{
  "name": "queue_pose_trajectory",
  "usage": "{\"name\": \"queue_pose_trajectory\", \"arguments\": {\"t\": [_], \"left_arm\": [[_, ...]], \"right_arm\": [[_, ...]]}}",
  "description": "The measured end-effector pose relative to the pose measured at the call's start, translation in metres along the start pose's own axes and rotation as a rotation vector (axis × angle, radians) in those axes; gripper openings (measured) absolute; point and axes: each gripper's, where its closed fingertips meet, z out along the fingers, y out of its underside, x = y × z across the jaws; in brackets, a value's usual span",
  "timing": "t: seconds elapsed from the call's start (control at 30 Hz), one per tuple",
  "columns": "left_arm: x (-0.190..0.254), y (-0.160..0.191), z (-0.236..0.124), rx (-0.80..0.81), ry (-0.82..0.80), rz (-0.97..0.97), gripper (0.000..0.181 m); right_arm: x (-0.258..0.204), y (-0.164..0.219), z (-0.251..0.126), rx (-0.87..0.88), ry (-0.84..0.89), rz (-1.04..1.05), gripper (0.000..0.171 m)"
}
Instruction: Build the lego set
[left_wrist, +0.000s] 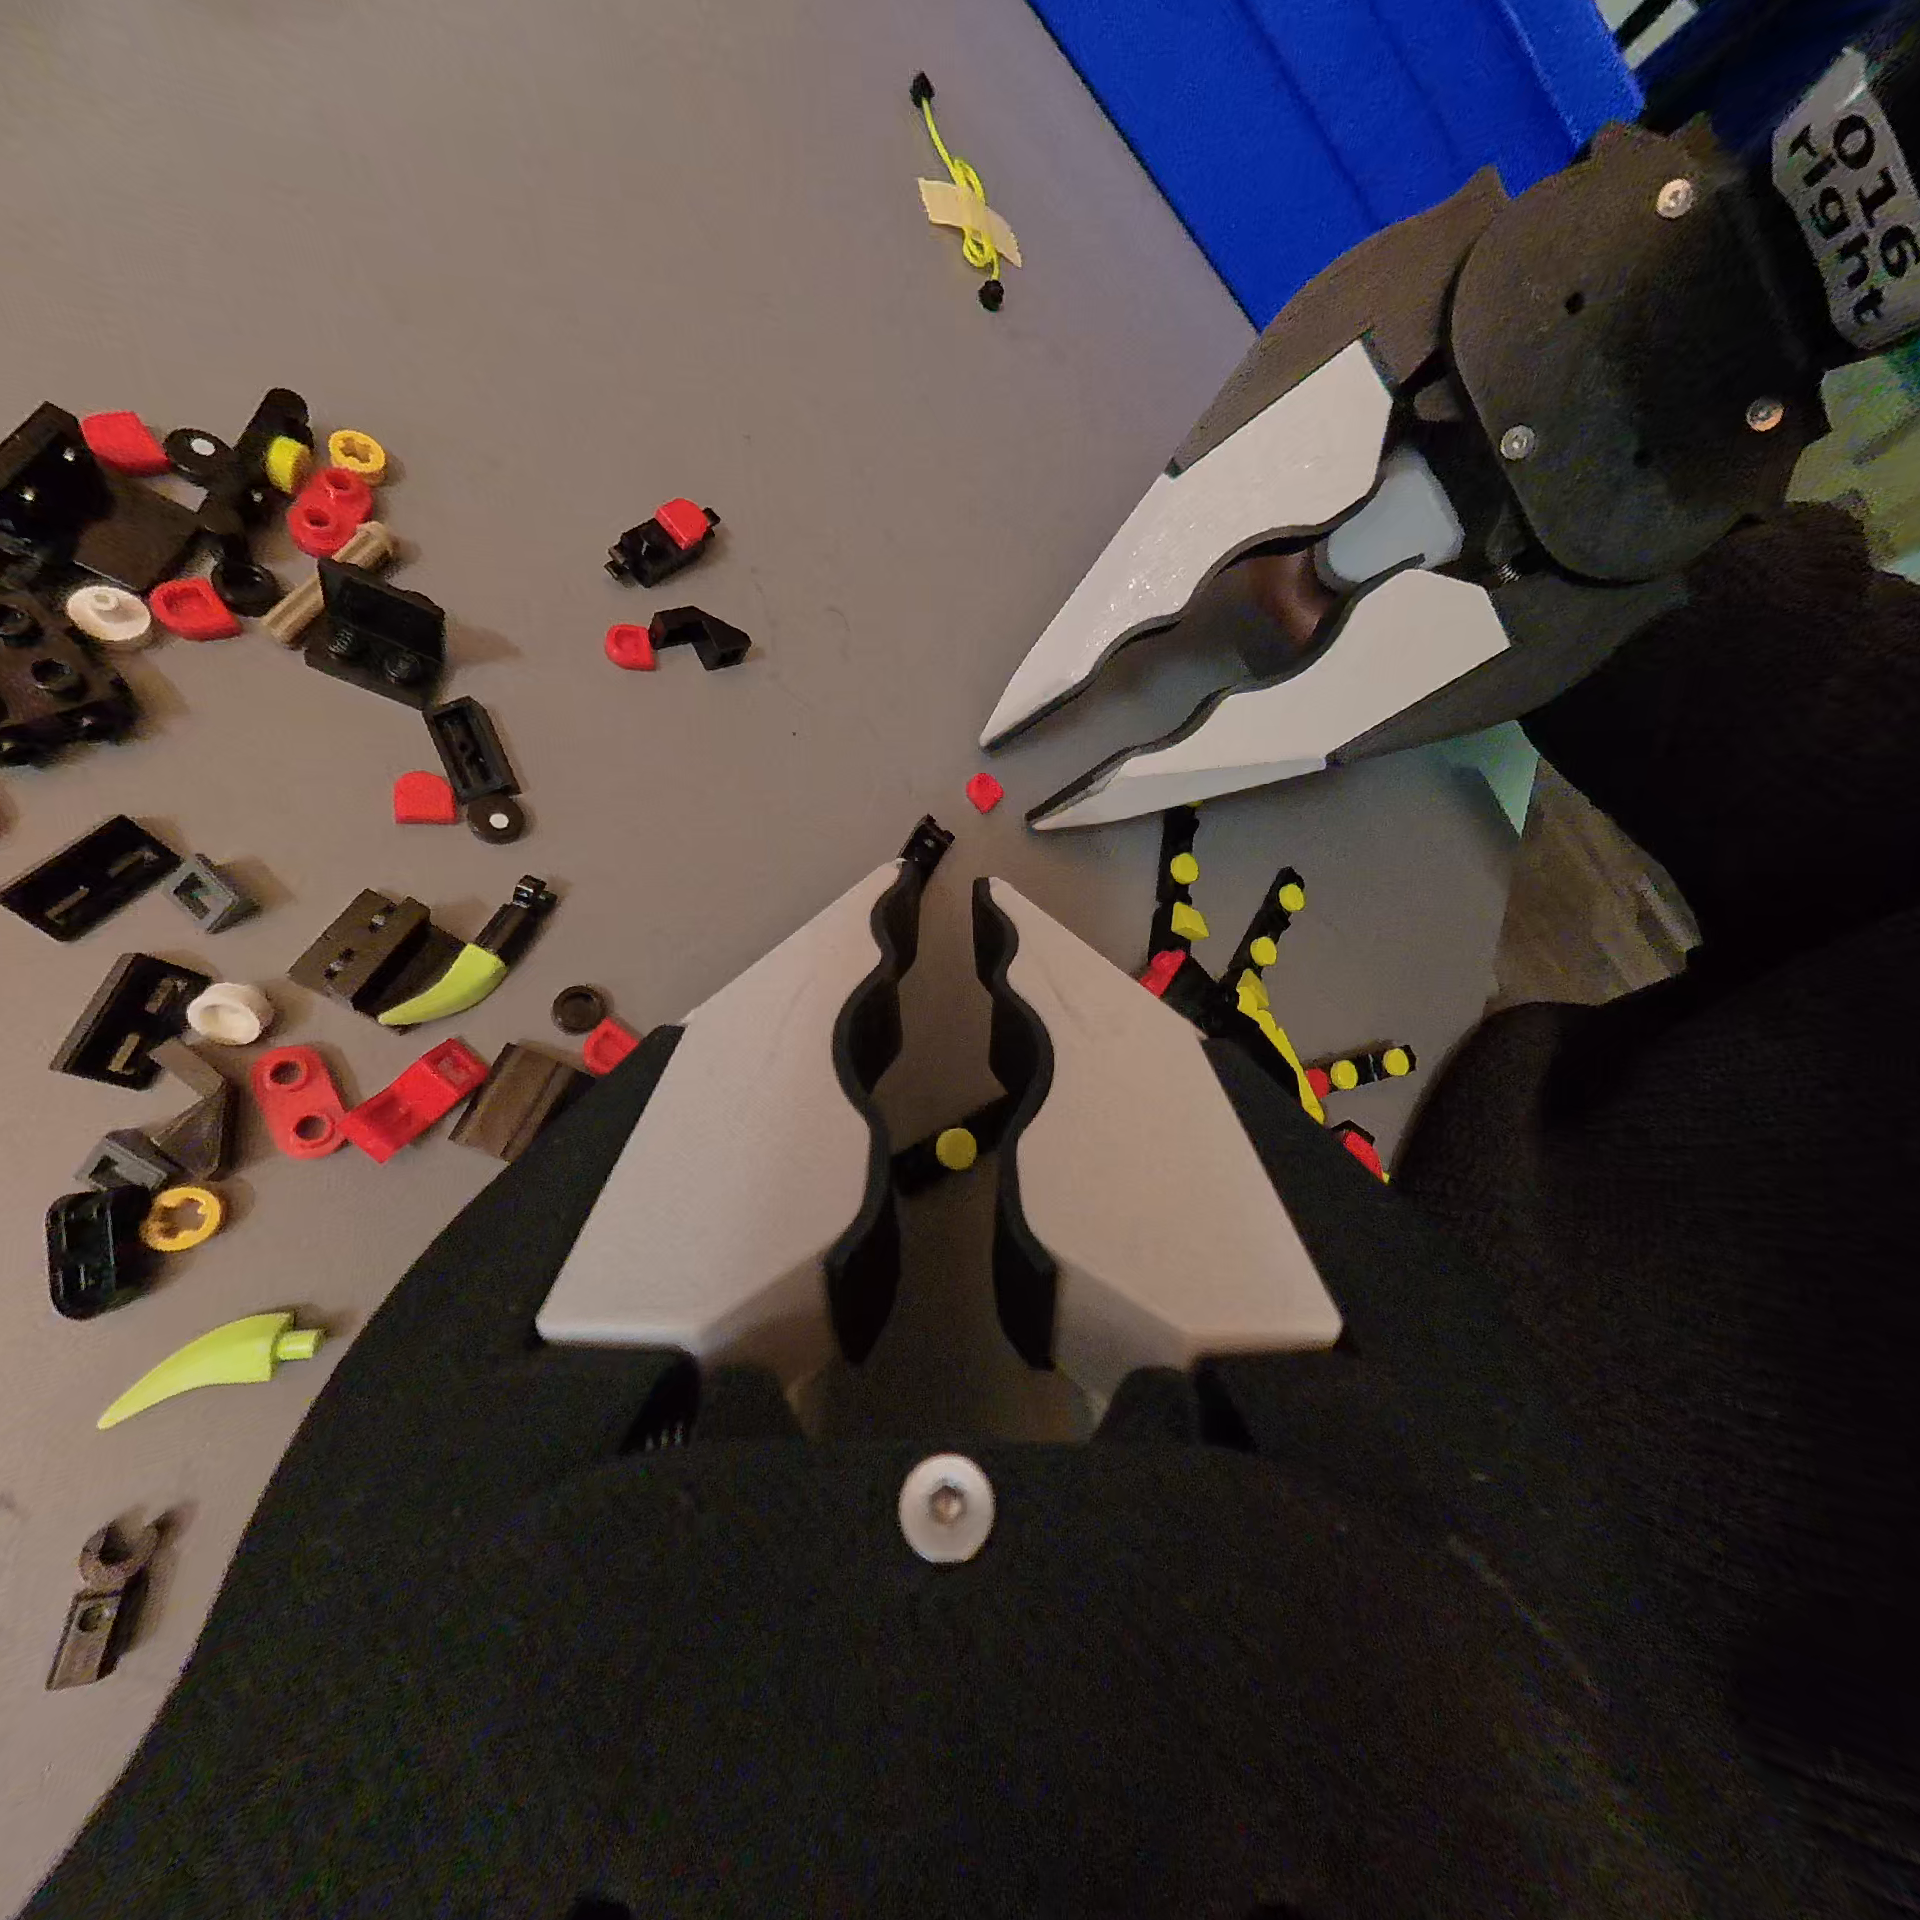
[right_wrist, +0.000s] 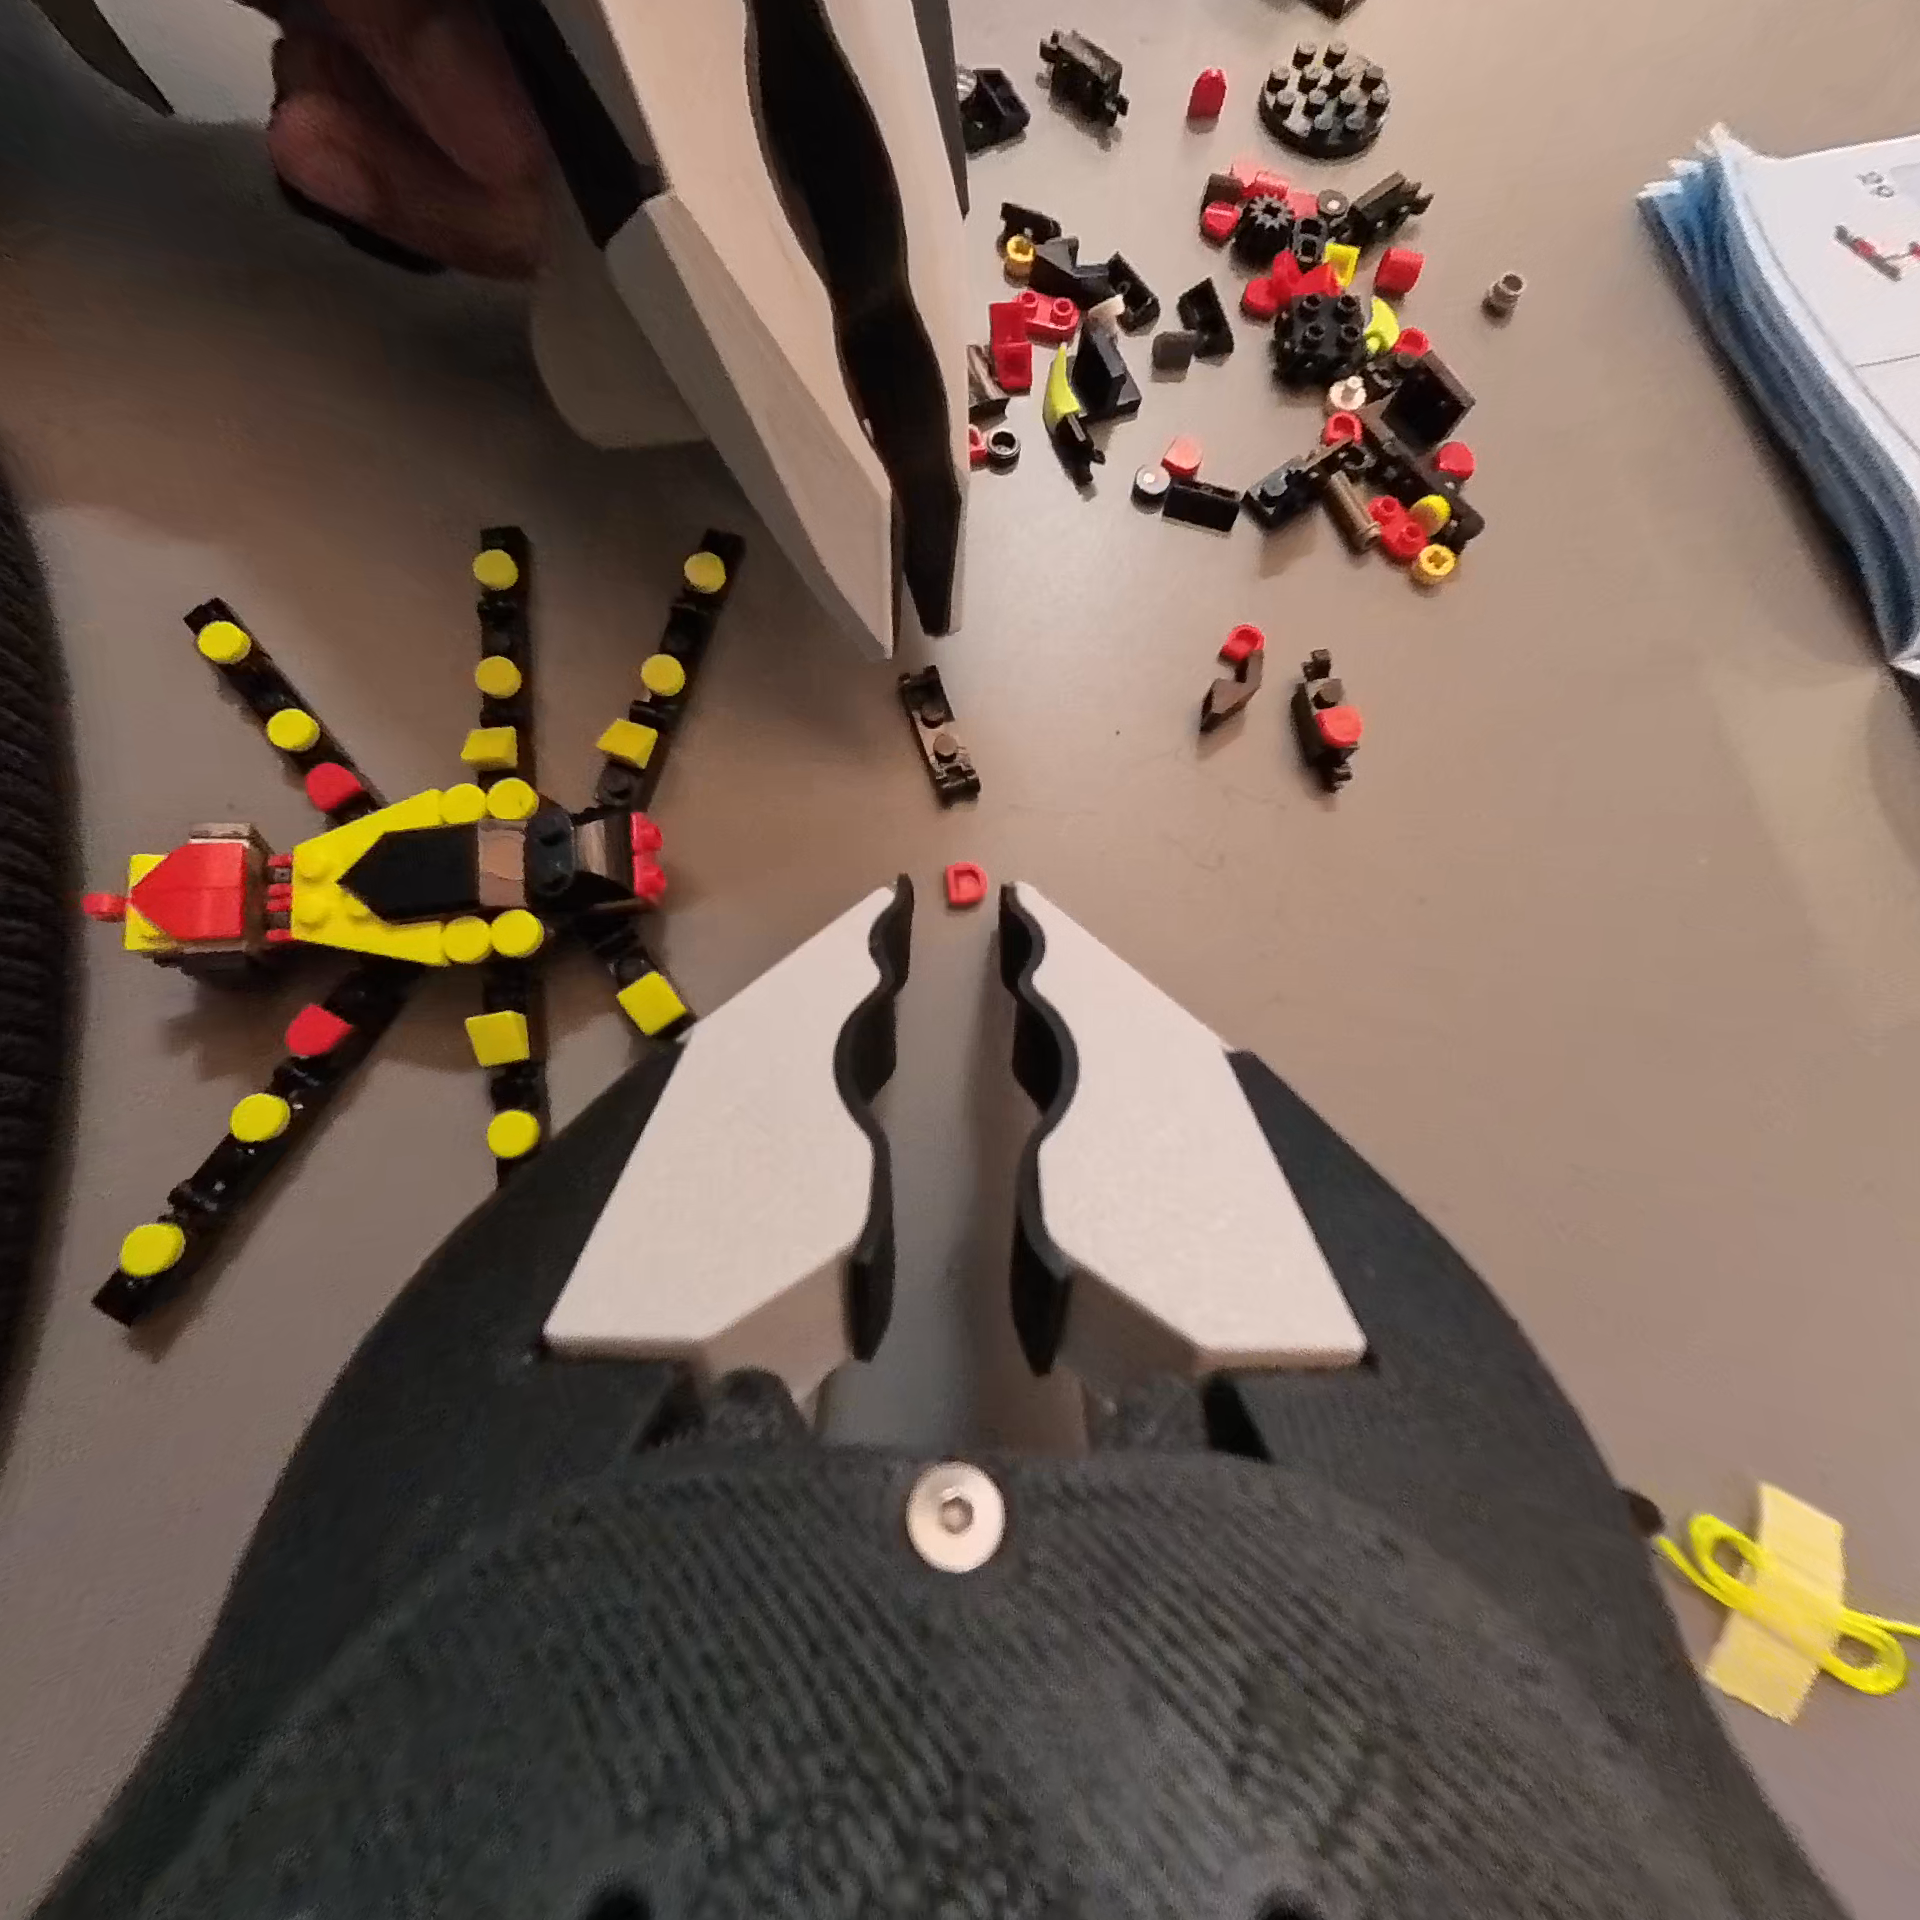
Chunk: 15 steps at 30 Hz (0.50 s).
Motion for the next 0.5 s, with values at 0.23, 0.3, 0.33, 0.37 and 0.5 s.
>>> {"name": "queue_pose_trajectory", "arguments": {"t": [0.23,0.3,0.33,0.37,0.5], "left_arm": [[0.006,0.0,0.002,0.002,0.026,0.009,0.009],[0.01,-0.001,0.001,0.008,0.045,0.02,0.009],[0.013,-0.002,0.001,0.016,0.054,0.034,0.009],[0.016,-0.004,0.0,0.031,0.059,0.058,0.01],[0.026,-0.02,-0.008,0.136,0.017,0.256,0.012]], "right_arm": [[0.0,-0.001,0.006,0.007,0.001,0.027,0.006],[0.0,-0.003,0.006,0.02,-0.006,0.04,0.006],[0.0,-0.007,0.004,0.046,-0.014,0.06,0.006],[-0.001,-0.013,0.002,0.081,-0.032,0.095,0.006],[0.001,-0.045,-0.019,0.313,-0.188,0.36,0.006]]}}
